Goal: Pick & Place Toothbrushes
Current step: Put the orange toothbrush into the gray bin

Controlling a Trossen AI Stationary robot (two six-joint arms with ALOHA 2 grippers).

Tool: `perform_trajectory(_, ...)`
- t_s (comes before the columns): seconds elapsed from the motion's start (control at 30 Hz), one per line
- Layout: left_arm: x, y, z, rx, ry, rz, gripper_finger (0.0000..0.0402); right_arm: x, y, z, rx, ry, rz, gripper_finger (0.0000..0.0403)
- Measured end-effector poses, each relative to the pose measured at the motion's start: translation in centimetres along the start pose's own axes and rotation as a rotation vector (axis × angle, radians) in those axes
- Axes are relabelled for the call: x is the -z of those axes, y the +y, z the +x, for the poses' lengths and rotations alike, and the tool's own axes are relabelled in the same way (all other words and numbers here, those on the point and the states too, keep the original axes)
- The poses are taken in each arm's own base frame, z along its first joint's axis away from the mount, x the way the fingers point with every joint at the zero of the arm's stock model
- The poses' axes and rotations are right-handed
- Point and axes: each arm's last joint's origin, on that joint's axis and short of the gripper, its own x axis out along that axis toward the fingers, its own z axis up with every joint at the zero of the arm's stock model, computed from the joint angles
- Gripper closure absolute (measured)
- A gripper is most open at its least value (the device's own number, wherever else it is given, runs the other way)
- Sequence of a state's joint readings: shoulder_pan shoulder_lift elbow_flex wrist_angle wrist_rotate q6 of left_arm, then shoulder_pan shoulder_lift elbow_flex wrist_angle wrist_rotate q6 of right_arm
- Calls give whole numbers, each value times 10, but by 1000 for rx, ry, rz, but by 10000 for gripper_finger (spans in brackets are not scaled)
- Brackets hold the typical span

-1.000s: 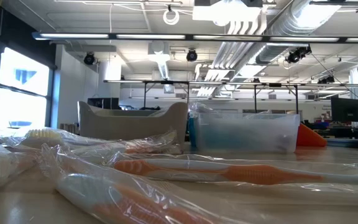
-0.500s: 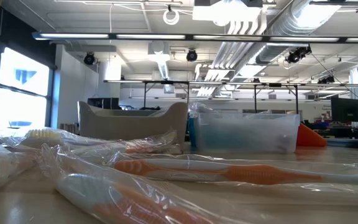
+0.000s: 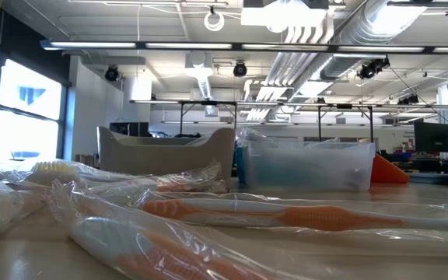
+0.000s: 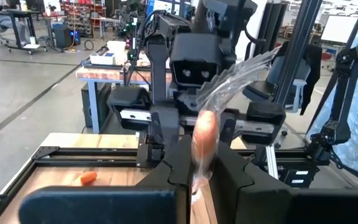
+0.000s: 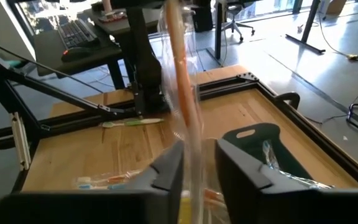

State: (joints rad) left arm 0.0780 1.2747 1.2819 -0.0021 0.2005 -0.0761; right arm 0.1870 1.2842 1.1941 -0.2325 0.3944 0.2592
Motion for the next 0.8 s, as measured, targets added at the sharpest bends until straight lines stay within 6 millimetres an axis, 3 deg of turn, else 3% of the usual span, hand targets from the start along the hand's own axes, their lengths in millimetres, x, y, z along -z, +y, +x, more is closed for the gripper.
perform_trajectory(0.2,-1,1,-3,-35,0,-3,378,-3,0,-1,-9,-28,12,231)
perform_trajectory(0.4,-16,7,-34,-131,-12,-34,378,-15,-5,-22,-27,-87,41,154)
perform_trajectory(0.53,-13,15,-48,-219,56,-111,379,-27,-12,-45,-45,-150,67,133)
perform_trajectory(0.8,9,25,-56,-380,252,-276,379,-38,-22,-76,-65,-217,96,137)
